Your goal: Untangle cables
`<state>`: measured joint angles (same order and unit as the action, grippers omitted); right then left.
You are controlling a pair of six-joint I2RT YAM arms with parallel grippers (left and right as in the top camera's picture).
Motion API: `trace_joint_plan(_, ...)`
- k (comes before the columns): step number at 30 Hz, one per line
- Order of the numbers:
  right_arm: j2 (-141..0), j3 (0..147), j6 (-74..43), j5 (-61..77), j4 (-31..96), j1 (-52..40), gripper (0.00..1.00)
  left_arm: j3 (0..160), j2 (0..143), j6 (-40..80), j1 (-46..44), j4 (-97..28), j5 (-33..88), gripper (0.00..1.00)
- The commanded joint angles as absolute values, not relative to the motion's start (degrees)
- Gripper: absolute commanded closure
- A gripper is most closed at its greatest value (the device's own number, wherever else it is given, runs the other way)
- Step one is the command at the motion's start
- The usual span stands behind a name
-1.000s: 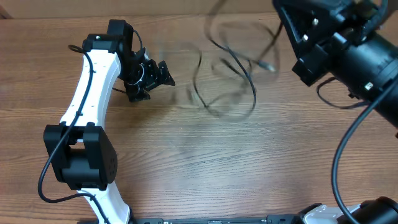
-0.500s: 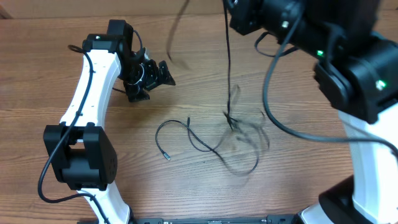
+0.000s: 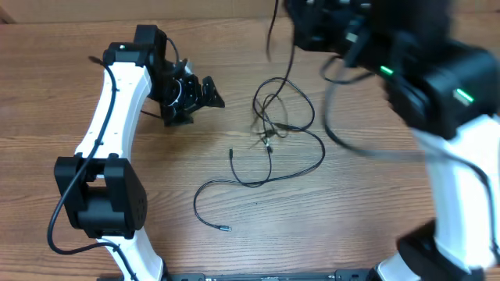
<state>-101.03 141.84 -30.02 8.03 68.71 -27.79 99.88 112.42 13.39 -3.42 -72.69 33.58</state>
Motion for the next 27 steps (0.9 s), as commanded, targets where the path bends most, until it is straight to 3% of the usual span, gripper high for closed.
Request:
trace_joint_plan(1,-105.08,141.16,-38.72,10.39,67.99,-27.55,0.96,99.74,112.77,-4.36,-3.81,-73.67,50.0,0.0)
trace_joint_plan(9,-107.96,140.79,-42.11,10.02,68.97,-25.3,0.96,104.25,111.74,-25.8,-3.81,-83.29,59.81,0.0)
trace_joint_plan(13,-109.86,140.79,-42.26,13.65,69.25,-24.99,0.96,107.48,109.82,-25.74,-4.05,-83.26,59.88,0.11)
trace_joint_plan(16,-111.24,140.79,-44.1,14.66,69.95,-24.99,0.96,109.93,108.57,-25.76,-4.58,-82.83,59.81,0.0)
trace_joint_plan(18,-112.09,140.77,-45.23,14.85,70.22,-24.99,0.96,112.03,107.98,-25.76,-4.91,-82.35,59.79,0.0)
trace_joint_plan(27,-112.71,140.77,-57.21,17.04,70.19,-24.99,0.96,116.2,107.87,-22.28,-8.75,-78.28,61.04,0.12)
